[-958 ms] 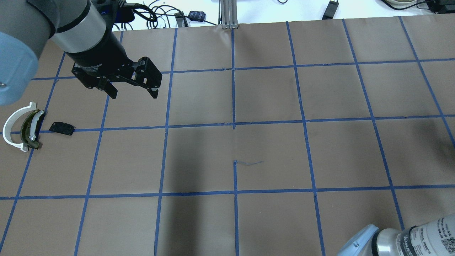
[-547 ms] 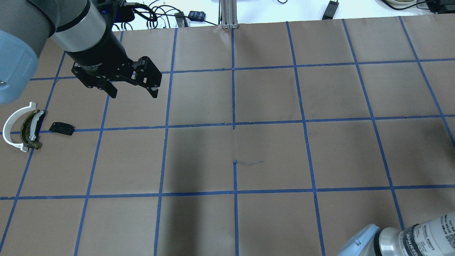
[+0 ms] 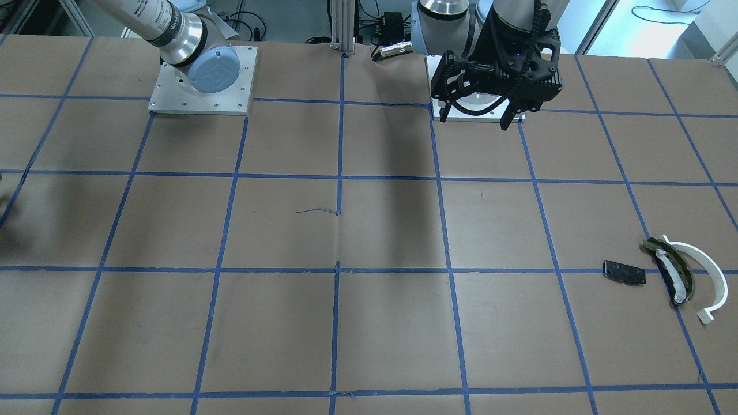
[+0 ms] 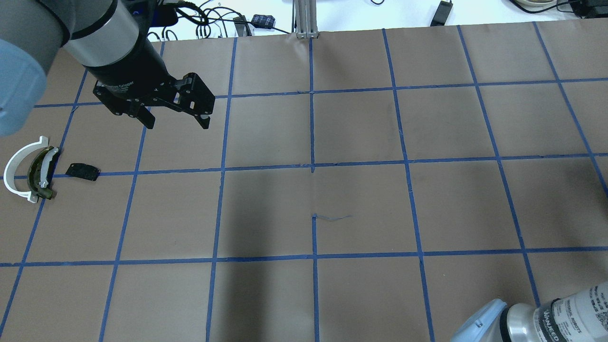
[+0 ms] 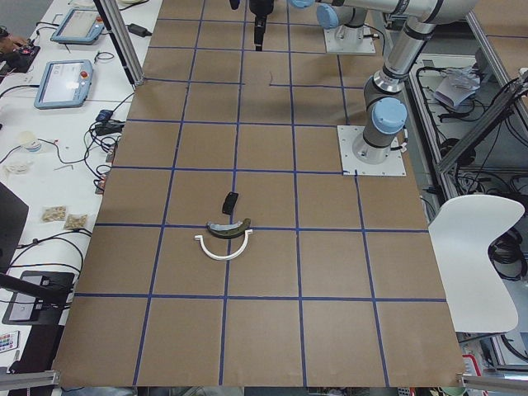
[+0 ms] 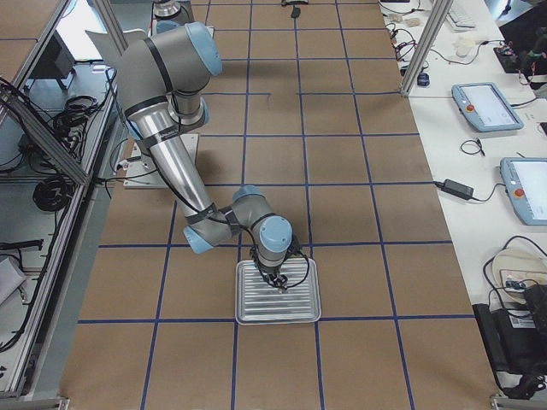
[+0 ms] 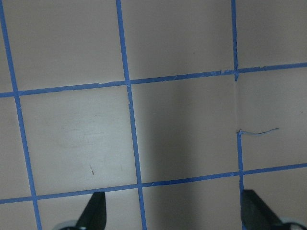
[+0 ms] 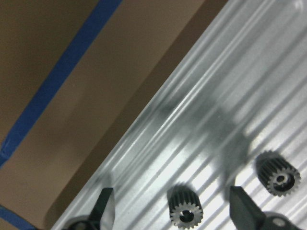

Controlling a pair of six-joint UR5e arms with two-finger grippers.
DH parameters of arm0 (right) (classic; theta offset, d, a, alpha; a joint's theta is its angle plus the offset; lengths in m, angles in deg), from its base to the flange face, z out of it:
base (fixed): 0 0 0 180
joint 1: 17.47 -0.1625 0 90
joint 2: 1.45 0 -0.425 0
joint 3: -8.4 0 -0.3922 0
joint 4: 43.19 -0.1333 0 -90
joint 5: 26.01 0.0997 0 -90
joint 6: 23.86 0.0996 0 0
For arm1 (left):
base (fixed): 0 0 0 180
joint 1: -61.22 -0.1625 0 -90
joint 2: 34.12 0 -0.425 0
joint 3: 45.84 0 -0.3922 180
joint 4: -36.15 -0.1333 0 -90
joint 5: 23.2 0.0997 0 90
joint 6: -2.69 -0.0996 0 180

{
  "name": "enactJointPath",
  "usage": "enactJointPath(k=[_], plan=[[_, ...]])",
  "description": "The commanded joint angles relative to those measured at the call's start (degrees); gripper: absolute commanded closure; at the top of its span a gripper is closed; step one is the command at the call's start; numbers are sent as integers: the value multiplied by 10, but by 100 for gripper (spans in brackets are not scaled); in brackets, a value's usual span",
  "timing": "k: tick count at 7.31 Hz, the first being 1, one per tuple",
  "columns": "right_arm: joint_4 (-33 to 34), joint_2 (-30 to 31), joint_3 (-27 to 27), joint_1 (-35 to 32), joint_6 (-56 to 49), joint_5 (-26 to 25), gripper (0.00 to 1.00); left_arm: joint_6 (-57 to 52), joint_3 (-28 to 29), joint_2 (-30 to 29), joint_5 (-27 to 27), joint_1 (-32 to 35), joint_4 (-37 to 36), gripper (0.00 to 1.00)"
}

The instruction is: Place bearing gear from tray to pile

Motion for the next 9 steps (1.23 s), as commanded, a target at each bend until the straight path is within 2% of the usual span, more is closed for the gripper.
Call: enactJointPath(k=[1,3,4,6,9], plan=[[0,0,1,0,-2,5,28,-4,-2,0,3,1,-3,0],[1,-5,0,0,-15,3,33,-3,-5,1,2,1,-1,0],[0,-8,1,0,-17,3,40,-3,-4,1,2,1,-1,0],[0,-8,2,0,-18,2,74,-3,-2,2,1,1,2,0],[-3,-8,2,0,-18,1,84,-3,-1,2,2,1,2,0]])
